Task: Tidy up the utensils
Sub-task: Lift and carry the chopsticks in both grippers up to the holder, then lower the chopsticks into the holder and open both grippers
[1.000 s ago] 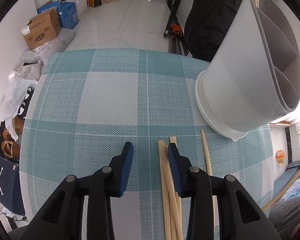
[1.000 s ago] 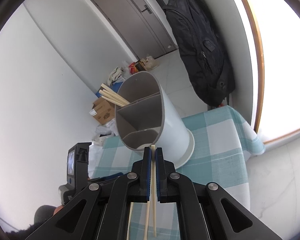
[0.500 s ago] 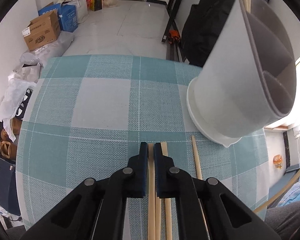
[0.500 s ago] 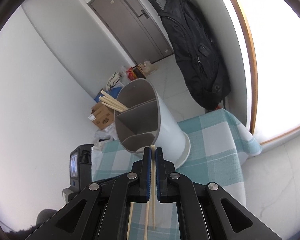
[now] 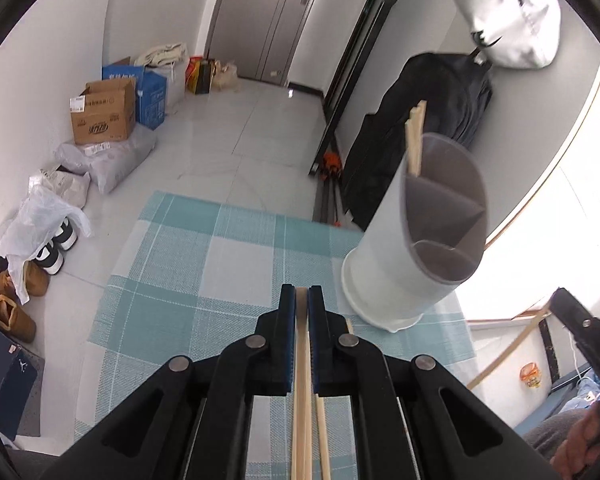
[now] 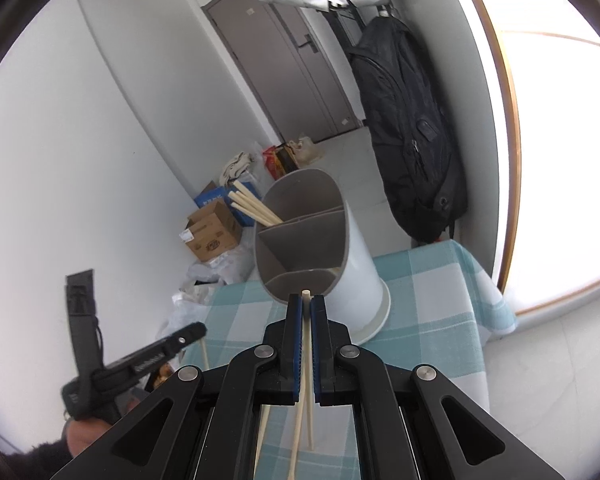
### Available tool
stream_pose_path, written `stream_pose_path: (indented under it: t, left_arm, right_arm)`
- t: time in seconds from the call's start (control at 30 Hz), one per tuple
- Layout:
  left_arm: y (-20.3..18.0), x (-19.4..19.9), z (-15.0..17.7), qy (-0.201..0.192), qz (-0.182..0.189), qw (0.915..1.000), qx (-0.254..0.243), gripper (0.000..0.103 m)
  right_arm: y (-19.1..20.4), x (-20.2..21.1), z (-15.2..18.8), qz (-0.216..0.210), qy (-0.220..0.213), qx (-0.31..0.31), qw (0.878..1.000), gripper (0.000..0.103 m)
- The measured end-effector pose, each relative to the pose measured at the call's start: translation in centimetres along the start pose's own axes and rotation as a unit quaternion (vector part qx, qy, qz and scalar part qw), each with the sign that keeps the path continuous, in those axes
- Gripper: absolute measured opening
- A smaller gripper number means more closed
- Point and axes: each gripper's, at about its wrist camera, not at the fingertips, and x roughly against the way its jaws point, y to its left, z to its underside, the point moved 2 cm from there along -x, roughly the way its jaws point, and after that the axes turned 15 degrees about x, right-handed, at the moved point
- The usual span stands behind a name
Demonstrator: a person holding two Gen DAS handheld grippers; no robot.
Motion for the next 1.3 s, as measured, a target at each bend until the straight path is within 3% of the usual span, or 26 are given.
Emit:
stream_pose_path:
  t: [0.17, 0.83, 1.3]
  left_arm:
    - [-0.1, 1.9, -0.3, -0.032, 0.020, 0.9992, -0.013, 0.002]
    - [-2.7, 5.6, -2.4, -0.064, 0.075, 0.9940, -0.048, 0.002]
    - [-8.1, 8.8, -6.9, -0.083, 0.111, 0.9878, -0.069, 0.002]
  right_arm:
    - [1.2, 0.9, 0.5, 0.006, -0.011, 0.006, 1.000, 0.003]
    - [3.9, 2.3, -1.4, 0.020, -0.037, 0.031, 0.999, 0.003]
    - [2.3, 4.4, -9.6, 0.021, -0.074, 0.030, 0.997, 0.003]
